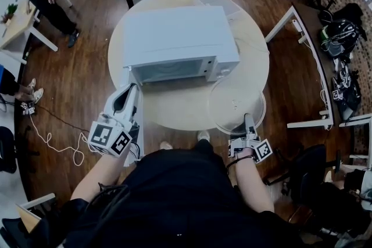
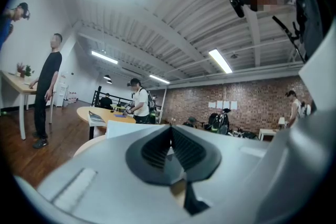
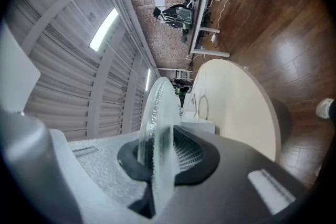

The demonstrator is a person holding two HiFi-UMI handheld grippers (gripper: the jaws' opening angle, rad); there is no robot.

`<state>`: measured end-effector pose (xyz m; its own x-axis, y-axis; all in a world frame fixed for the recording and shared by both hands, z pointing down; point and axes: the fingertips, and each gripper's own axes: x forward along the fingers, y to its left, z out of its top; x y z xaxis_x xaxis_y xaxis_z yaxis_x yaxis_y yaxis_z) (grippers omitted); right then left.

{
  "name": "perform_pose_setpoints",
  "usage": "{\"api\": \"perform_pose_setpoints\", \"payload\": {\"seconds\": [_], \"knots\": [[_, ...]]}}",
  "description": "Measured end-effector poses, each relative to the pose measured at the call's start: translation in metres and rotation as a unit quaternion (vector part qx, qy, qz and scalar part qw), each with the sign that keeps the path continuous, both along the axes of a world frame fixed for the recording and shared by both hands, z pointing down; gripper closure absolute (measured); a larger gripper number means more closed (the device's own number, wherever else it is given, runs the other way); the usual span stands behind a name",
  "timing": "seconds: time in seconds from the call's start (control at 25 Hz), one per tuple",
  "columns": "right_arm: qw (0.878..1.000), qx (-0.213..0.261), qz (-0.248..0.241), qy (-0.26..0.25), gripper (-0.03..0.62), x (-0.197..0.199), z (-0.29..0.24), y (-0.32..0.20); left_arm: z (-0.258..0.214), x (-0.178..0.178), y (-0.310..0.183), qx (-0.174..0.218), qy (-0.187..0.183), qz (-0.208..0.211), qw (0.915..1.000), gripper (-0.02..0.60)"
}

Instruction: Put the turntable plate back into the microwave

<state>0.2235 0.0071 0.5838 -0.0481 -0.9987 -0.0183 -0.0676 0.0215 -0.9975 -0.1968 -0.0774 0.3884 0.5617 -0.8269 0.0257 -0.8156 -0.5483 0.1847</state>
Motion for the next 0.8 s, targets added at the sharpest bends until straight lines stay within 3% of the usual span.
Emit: {"api": "perform_pose_setpoints", "payload": {"seconds": [0.8], "knots": [[1.0,0.006,-0.026,-0.015,0.557,-0.032,0.001,0.007,-0.002,-0.006,0.013,-0.001,0.011,-0.002,0.9999,0.575]]}}
